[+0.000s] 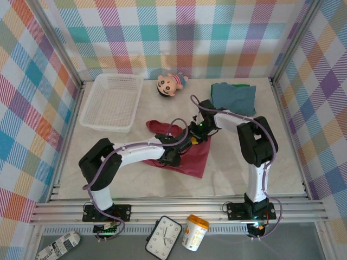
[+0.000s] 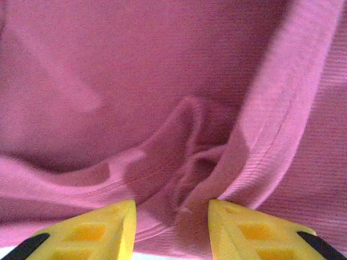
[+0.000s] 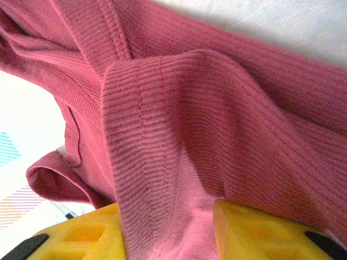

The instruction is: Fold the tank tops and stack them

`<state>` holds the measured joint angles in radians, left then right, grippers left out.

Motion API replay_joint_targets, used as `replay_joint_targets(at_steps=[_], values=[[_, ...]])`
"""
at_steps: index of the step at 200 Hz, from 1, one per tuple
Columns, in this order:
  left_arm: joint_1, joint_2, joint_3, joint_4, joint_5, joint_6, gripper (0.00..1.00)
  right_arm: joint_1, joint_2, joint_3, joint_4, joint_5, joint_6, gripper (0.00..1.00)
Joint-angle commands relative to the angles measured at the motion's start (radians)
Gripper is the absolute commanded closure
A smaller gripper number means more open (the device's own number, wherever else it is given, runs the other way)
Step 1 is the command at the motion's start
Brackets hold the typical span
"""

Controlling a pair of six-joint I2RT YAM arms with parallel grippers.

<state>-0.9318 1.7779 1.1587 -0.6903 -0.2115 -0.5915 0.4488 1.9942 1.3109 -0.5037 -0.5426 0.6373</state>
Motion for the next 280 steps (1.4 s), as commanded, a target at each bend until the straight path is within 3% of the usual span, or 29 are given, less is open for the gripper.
replay_joint_targets(at_steps=[1,48,84,114,146,189,238,280], values=[[0.026,-0.052,-0.022,-0.034,-0.047,-0.043,0.63,0.022,0.026,0.047,0.064,-0.068,0.048,0.58],[0.039,-0.009,-0.021,-0.066,-0.038,-0.045,0.63,0.042,0.066,0.078,0.115,-0.091,0.093,0.58],[-0.004,-0.067,0.029,-0.097,-0.084,-0.028,0.55,0.009,-0.01,0.073,0.082,-0.07,0.01,0.56],[-0.096,-0.078,0.122,-0.105,-0.132,-0.013,0.49,-0.073,-0.157,0.007,-0.045,0.055,-0.139,0.51],[-0.189,-0.031,0.179,0.02,-0.088,0.016,0.46,-0.153,-0.247,-0.06,-0.204,0.227,-0.339,0.46],[-0.28,0.146,0.286,0.113,0.022,0.062,0.46,-0.226,-0.27,-0.17,-0.154,0.19,-0.404,0.45],[-0.289,0.285,0.346,0.075,0.052,0.069,0.48,-0.226,-0.161,-0.163,-0.055,0.108,-0.366,0.48],[-0.29,0.353,0.357,-0.021,0.033,0.066,0.58,-0.228,-0.105,-0.142,-0.043,0.083,-0.373,0.62]])
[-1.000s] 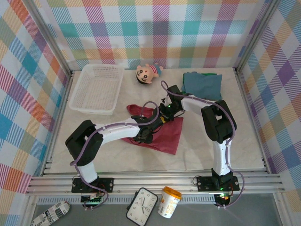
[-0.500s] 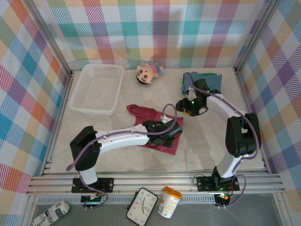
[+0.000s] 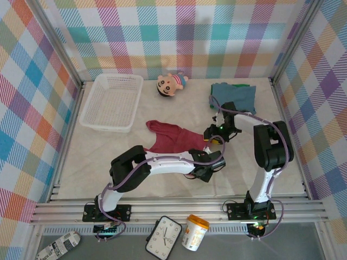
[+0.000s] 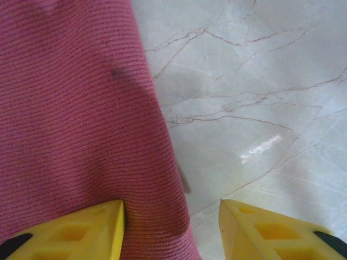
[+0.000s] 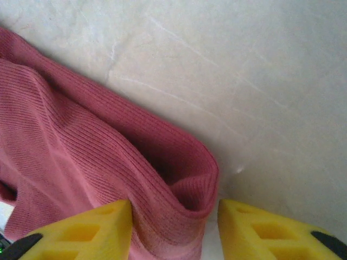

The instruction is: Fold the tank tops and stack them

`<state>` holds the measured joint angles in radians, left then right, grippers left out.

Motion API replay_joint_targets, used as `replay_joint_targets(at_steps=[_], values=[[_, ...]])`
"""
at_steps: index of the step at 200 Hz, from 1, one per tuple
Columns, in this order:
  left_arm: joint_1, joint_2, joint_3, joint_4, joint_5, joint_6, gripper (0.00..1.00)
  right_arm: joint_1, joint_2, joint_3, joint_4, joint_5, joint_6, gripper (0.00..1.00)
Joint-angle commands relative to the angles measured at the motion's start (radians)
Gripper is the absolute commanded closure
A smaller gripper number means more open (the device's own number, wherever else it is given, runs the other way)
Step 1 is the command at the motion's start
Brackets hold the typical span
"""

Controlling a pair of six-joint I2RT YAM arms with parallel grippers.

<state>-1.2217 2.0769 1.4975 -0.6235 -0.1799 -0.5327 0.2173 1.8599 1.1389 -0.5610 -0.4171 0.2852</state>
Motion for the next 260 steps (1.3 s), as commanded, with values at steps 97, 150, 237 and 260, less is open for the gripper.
replay_joint_targets(at_steps=[97,150,237,260], values=[[-0.025,0.09,0.288,-0.133,0.143,0.006,1.0,-0.142,-0.105,0.05,-0.289,0.132,-0.114,0.96],[-0.025,0.004,0.326,0.021,0.194,-0.11,1.0,-0.204,-0.207,0.121,-0.388,0.214,-0.044,0.96],[0.049,-0.236,0.067,0.186,0.308,-0.303,1.0,-0.039,-0.178,0.23,-0.292,0.094,0.396,0.93],[0.056,-0.321,-0.046,0.22,0.268,-0.346,1.0,0.037,-0.141,0.275,-0.269,0.09,0.461,0.92]])
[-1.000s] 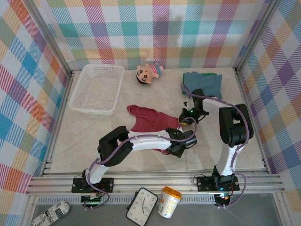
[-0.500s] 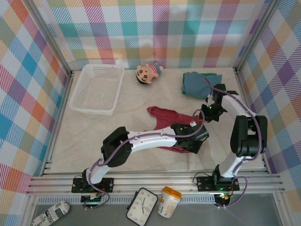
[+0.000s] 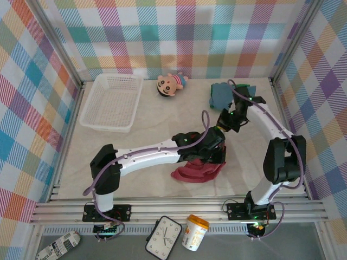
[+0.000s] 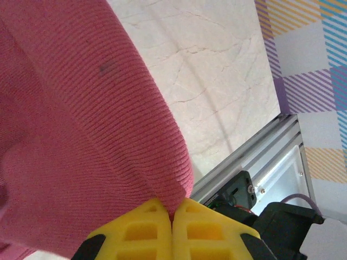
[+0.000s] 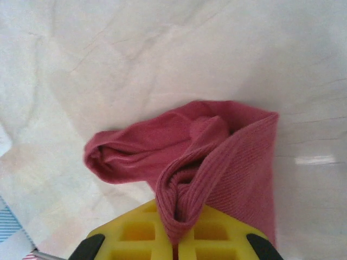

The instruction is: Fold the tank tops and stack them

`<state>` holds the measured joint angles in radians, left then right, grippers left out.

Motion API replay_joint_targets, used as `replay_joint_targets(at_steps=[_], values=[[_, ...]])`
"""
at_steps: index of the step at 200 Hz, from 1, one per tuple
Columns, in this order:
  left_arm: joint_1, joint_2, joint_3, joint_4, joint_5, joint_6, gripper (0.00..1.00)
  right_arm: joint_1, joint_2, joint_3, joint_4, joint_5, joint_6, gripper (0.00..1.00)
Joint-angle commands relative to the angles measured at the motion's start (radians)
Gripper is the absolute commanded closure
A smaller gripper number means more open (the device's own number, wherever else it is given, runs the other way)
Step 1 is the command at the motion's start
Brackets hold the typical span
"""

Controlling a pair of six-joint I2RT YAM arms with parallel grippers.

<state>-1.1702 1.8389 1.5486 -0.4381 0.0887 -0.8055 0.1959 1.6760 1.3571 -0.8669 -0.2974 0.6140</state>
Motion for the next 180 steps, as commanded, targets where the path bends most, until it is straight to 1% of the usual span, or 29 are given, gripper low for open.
replay_joint_targets(at_steps=[1,59,63,82,102,121,150,180], values=[[0.006,-0.087,-0.103,0.036,-0.003,-0.074,1.0,0.063,0.046,0.059,0.036,-0.03,0.135,0.92],[0.02,-0.267,-0.387,0.152,-0.05,-0.23,1.0,0.212,0.138,0.13,0.072,-0.039,0.218,0.92],[0.021,-0.279,-0.404,0.194,-0.05,-0.239,1.0,0.218,0.145,0.137,0.074,-0.039,0.226,0.91],[0.028,-0.314,-0.458,0.258,-0.049,-0.289,1.0,0.252,0.178,0.172,0.083,-0.039,0.248,0.91],[0.035,-0.335,-0.481,0.3,-0.047,-0.328,1.0,0.276,0.2,0.201,0.085,-0.024,0.259,0.91],[0.038,-0.378,-0.552,0.343,-0.074,-0.389,1.0,0.298,0.22,0.219,0.091,-0.026,0.274,0.91],[0.049,-0.448,-0.661,0.328,-0.095,-0.448,1.0,0.336,0.254,0.218,0.123,-0.035,0.297,0.91],[0.056,-0.508,-0.709,0.234,-0.119,-0.46,1.0,0.382,0.299,0.228,0.153,-0.041,0.321,0.9]])
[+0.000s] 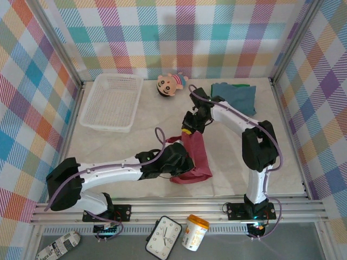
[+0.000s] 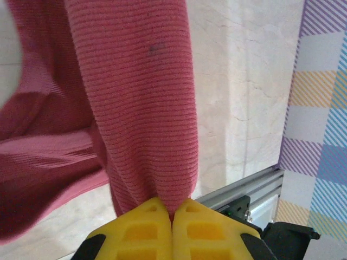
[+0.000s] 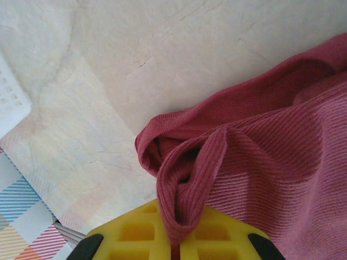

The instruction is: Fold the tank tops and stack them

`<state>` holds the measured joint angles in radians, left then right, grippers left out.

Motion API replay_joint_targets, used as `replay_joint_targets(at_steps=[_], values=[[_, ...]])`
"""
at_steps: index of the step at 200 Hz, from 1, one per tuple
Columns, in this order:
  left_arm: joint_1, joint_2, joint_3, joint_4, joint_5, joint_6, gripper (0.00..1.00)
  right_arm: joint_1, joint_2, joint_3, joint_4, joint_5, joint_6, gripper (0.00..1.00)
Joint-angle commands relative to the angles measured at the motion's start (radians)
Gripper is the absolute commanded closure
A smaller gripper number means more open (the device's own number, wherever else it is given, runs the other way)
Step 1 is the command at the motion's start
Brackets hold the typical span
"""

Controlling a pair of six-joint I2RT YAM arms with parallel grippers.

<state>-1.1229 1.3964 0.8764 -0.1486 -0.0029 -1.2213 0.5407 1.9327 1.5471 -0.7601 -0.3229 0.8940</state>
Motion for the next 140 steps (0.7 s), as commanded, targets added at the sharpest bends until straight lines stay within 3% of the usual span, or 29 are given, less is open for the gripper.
replay_joint_targets(at_steps=[1,24,49,93,140], values=[[0.009,-0.067,-0.039,-0.059,-0.028,-0.045,1.0,0.039,0.044,0.04,0.047,-0.015,0.043,0.9],[0.012,-0.087,-0.072,-0.169,-0.042,-0.057,0.97,0.071,0.082,0.057,0.067,-0.02,0.053,0.88],[0.015,-0.082,-0.155,-0.169,-0.018,-0.111,0.94,0.107,0.13,0.077,0.084,-0.024,0.051,0.85],[0.023,-0.104,-0.169,-0.35,-0.1,-0.126,0.88,0.136,0.173,0.082,0.206,-0.047,0.06,0.8],[0.023,-0.068,-0.187,-0.381,-0.059,-0.122,0.8,0.14,0.162,0.08,0.266,-0.122,0.008,0.65]])
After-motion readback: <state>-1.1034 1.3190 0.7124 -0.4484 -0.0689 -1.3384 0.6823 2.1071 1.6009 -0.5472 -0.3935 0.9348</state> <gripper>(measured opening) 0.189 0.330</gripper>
